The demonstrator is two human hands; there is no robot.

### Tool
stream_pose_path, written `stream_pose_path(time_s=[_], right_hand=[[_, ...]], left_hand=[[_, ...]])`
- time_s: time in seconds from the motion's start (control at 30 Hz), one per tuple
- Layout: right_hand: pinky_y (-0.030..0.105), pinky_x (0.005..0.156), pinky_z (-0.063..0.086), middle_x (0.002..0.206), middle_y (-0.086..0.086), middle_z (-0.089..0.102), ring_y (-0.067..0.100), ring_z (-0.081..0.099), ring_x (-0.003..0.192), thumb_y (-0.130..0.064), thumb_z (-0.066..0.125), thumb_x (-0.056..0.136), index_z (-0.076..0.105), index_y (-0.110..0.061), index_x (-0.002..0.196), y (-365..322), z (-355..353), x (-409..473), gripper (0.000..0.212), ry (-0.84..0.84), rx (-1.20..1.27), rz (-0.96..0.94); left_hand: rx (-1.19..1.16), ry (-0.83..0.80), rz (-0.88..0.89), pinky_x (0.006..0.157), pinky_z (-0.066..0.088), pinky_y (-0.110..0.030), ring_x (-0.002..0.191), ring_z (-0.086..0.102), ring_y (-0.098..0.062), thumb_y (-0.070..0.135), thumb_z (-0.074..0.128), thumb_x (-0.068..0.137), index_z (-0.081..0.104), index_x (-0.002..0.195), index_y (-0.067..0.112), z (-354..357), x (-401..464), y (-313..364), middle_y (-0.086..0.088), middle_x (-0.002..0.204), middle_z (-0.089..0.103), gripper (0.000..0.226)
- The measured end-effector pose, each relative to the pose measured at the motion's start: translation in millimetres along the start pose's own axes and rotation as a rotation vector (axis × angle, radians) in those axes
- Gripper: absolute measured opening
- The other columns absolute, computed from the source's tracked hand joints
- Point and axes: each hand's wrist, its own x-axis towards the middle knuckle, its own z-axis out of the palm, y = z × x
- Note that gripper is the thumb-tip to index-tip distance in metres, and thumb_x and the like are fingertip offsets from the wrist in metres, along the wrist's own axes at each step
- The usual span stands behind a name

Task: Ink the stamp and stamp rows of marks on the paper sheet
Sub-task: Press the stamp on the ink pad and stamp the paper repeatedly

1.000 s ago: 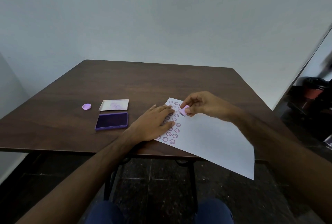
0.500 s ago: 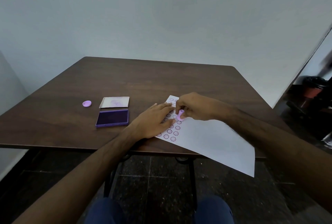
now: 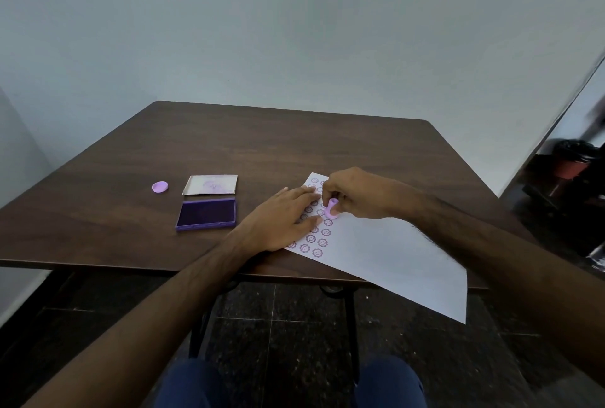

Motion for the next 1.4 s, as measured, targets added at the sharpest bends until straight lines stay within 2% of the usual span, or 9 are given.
stream_pose_path(time_s=[0.2, 0.3, 0.53, 0.7, 0.8, 0.87, 1.0, 1.07, 1.4], right_hand=[[0.033, 0.078, 0.047, 0.104, 0.012, 0.065, 0.021, 0.058, 0.089, -0.011, 0.062, 0.093, 0.067, -0.005, 0.102, -6.4, 0.2, 8.4, 0.012, -0.068, -0.113, -0.016], [0.027, 0.071, 0.037, 0.102, 0.011, 0.065, 0.022, 0.058, 0.089, -0.009, 0.063, 0.092, 0.065, -0.004, 0.100, -8.3, 0.1, 13.6, 0.010, -0.106, -0.191, -0.044], [0.025, 0.071, 0.037, 0.109, 0.007, 0.069, 0.025, 0.063, 0.099, -0.012, 0.062, 0.091, 0.059, -0.012, 0.123, -8.2, 4.2, 20.9, 0.032, -0.138, -0.336, -0.106], [0.022, 0.074, 0.035, 0.114, 0.005, 0.069, 0.024, 0.062, 0.104, -0.007, 0.064, 0.089, 0.059, -0.013, 0.124, -5.5, 0.3, 19.3, 0.036, -0.172, -0.300, -0.148], [0.024, 0.069, 0.043, 0.106, 0.004, 0.071, 0.023, 0.064, 0.096, -0.009, 0.065, 0.088, 0.062, -0.013, 0.119, -7.5, -0.6, 23.6, 0.031, -0.185, -0.280, -0.088], [0.021, 0.065, 0.040, 0.107, 0.003, 0.070, 0.023, 0.063, 0.096, -0.010, 0.065, 0.088, 0.061, -0.013, 0.120, -9.2, -0.9, 25.7, 0.032, -0.201, -0.300, -0.080], [0.024, 0.073, 0.039, 0.111, 0.004, 0.070, 0.023, 0.063, 0.099, -0.011, 0.065, 0.090, 0.060, -0.013, 0.120, -7.8, -0.8, 23.5, 0.031, -0.210, -0.287, -0.105], [0.025, 0.073, 0.043, 0.109, 0.004, 0.071, 0.023, 0.064, 0.098, -0.011, 0.066, 0.089, 0.062, -0.013, 0.118, -9.6, -0.9, 25.7, 0.030, -0.217, -0.285, -0.082], [0.025, 0.073, 0.043, 0.109, 0.005, 0.072, 0.024, 0.065, 0.096, -0.010, 0.065, 0.089, 0.062, -0.013, 0.117, -8.3, -0.1, 24.2, 0.029, -0.200, -0.264, -0.101]], left_hand=[[0.000, 0.001, 0.007, 0.124, 0.014, -0.038, 0.146, 0.032, -0.013, 0.049, 0.041, 0.101, 0.035, 0.153, 0.018, -1.4, -0.3, 2.0, -0.001, 0.161, 0.034, 0.061], [-0.013, 0.020, 0.021, 0.123, 0.015, -0.037, 0.145, 0.033, -0.013, 0.046, 0.042, 0.101, 0.037, 0.152, 0.018, -1.4, -0.7, 2.3, -0.001, 0.159, 0.037, 0.058], [-0.011, 0.039, 0.042, 0.124, 0.015, -0.039, 0.141, 0.038, -0.014, 0.042, 0.042, 0.102, 0.045, 0.145, 0.017, 0.5, -1.6, 0.2, -0.002, 0.156, 0.042, 0.050], [0.004, 0.012, 0.042, 0.125, 0.013, -0.040, 0.146, 0.032, -0.012, 0.042, 0.040, 0.102, 0.042, 0.149, 0.018, 0.8, 0.0, -1.1, -0.001, 0.160, 0.036, 0.052], [0.006, 0.016, 0.046, 0.125, 0.013, -0.040, 0.144, 0.035, -0.012, 0.042, 0.041, 0.102, 0.041, 0.149, 0.016, 0.1, -0.1, -0.2, -0.002, 0.159, 0.038, 0.054], [0.009, 0.014, 0.048, 0.125, 0.013, -0.040, 0.144, 0.035, -0.012, 0.041, 0.041, 0.102, 0.040, 0.150, 0.016, -0.6, -0.6, 0.5, -0.002, 0.159, 0.037, 0.054], [0.019, -0.002, 0.040, 0.125, 0.014, -0.041, 0.145, 0.033, -0.012, 0.042, 0.041, 0.102, 0.038, 0.151, 0.016, -1.1, -0.5, 0.7, -0.002, 0.160, 0.035, 0.056], [0.015, 0.001, 0.043, 0.125, 0.014, -0.041, 0.145, 0.034, -0.012, 0.042, 0.041, 0.102, 0.038, 0.151, 0.016, -0.7, -0.7, 0.6, -0.002, 0.160, 0.036, 0.056], [0.012, 0.011, 0.047, 0.125, 0.014, -0.040, 0.144, 0.035, -0.012, 0.043, 0.042, 0.102, 0.042, 0.149, 0.016, 0.1, -0.6, -1.0, -0.001, 0.159, 0.038, 0.054]])
